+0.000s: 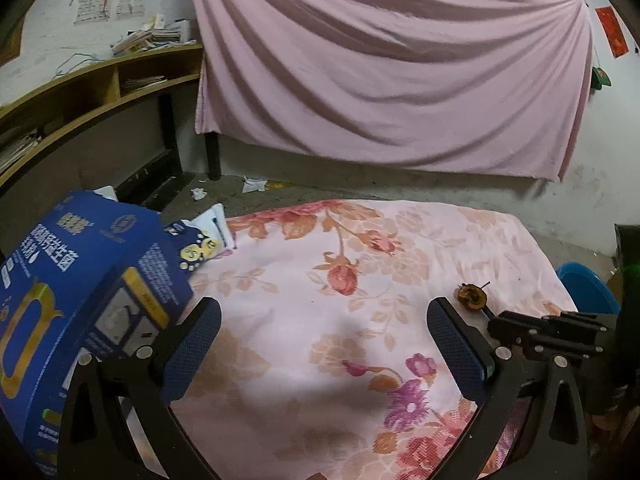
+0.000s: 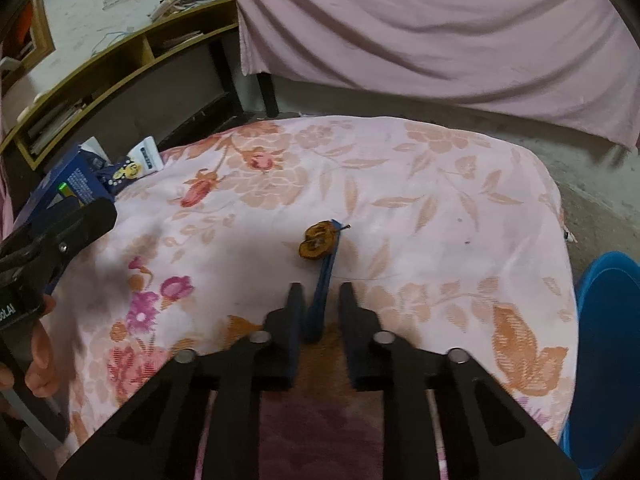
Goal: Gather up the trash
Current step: 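Lower the right gripper onto the blue pen and close it, then grasp the brown ring with the left gripper while the right holds the blue pen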
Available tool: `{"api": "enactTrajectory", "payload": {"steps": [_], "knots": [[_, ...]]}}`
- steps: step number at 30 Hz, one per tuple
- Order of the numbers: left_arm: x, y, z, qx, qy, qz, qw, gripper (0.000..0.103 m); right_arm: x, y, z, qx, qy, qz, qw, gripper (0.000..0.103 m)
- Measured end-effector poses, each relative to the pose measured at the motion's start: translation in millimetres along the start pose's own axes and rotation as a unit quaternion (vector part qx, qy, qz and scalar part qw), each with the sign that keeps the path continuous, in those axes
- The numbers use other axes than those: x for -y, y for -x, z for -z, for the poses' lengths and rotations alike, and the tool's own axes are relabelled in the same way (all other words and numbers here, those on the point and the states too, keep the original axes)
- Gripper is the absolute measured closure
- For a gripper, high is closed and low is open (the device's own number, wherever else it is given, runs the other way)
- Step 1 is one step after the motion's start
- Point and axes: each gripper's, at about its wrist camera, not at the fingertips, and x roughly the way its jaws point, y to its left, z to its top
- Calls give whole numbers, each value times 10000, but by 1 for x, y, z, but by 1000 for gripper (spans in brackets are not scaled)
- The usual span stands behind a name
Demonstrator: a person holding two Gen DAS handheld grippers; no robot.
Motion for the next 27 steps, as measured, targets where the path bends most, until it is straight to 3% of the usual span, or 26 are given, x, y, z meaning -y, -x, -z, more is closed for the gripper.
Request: {"api": "enactTrajectory", "payload": {"steps": [5,17,27], "knots": [[6,-6,-2,-62,-58,148,9999,2,14,0,-2,-11,-49,73,10000,98],[40,-26,-6,-313,-403,640,9966,3,44,26,7,249,-7,502,9984,98],[84,-42,-4,-579,-936,1116,9876,3,61,47,27,341,10,525,9980,98]]}}
